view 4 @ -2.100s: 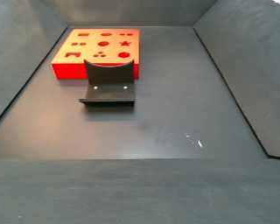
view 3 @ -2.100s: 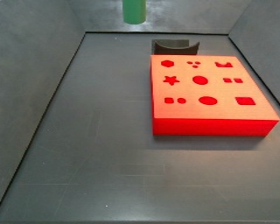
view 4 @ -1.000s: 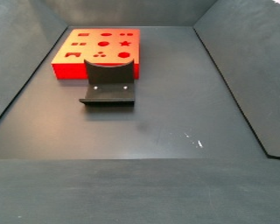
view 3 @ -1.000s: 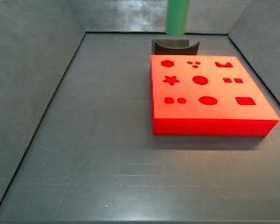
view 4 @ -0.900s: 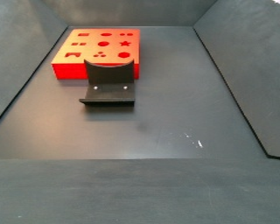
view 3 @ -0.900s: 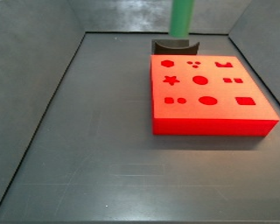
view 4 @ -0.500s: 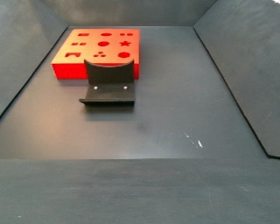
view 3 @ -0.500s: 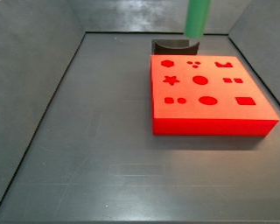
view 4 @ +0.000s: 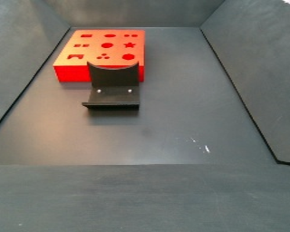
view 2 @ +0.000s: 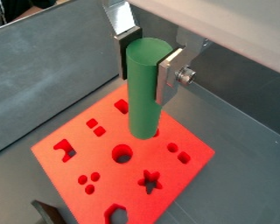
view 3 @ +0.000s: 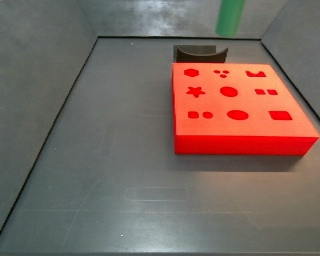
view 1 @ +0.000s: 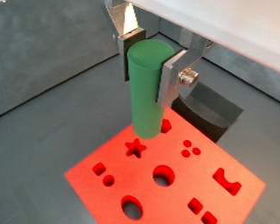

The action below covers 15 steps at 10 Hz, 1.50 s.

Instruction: Insert the round object.

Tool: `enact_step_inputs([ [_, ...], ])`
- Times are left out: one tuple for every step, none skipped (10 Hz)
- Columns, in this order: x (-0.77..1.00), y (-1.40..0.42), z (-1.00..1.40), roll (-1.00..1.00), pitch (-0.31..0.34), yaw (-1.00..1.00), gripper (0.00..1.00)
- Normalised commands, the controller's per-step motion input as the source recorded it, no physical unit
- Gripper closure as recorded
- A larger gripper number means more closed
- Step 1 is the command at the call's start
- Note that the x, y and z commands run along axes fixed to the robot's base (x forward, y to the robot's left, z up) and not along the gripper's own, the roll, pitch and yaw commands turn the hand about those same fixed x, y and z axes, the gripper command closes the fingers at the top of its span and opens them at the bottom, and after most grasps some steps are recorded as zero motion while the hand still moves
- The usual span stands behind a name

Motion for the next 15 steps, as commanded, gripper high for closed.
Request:
enact_step_inputs([
  [0.57,0.15,-0.53,-0.12,-0.179,-0.11,1.00],
  [0.87,0.23,-0.57,-0.08,-0.186,-0.09,1.00],
  [1.00,0.19,-0.35,0.00,-0.060,-0.06,1.00],
  [1.00,0.18,-0.33,0.03,-0.026,-0.05,1.00],
  [0.66,0.09,-0.27,0.00,0.000,-0.07,1.00],
  [0.09,0.10,-0.34,0.00,0.000,0.00,1.00],
  [0.00,0.00,-0.73,-0.11,0.176,-0.11,1.00],
  [0.29,0.00,-0.56,-0.06,0.217,-0.13,1.00],
  [0.35,0.03,-0.55,-0.09,0.203,-0.09,1.00],
  [0.13,0.08,-0.59,-0.10,0.216,-0.11,1.00],
  [0.00,0.08,-0.55,-0.13,0.236,-0.16,1.00],
  [-0.34,0.00,-0.32,-0.10,0.137,-0.35,1.00],
  [-0.42,0.00,-0.23,-0.04,0.083,-0.44,1.00],
  [-0.10,-0.09,-0.11,0.03,0.027,-0.17,1.00],
  [0.00,0.00,0.00,0.00,0.000,-0.02,1.00],
])
